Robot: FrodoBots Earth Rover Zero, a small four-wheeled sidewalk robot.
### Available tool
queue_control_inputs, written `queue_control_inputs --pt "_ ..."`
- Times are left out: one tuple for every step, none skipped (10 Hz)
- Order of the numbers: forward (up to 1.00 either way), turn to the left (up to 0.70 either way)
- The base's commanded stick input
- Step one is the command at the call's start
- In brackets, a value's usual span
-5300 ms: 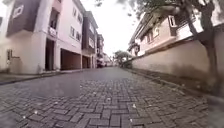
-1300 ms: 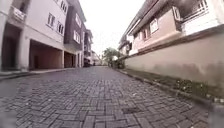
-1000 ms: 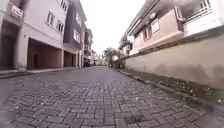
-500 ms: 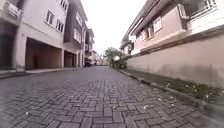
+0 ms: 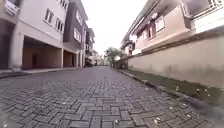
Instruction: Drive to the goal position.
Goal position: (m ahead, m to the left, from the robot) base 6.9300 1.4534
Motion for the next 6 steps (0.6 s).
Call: queue_control_inputs --pt "0.69 0.03" --pt "0.69 0.03" --pt "0.69 0.03" --pt "0.69 0.03" --pt "0.69 0.03" --pt "0.69 0.03"
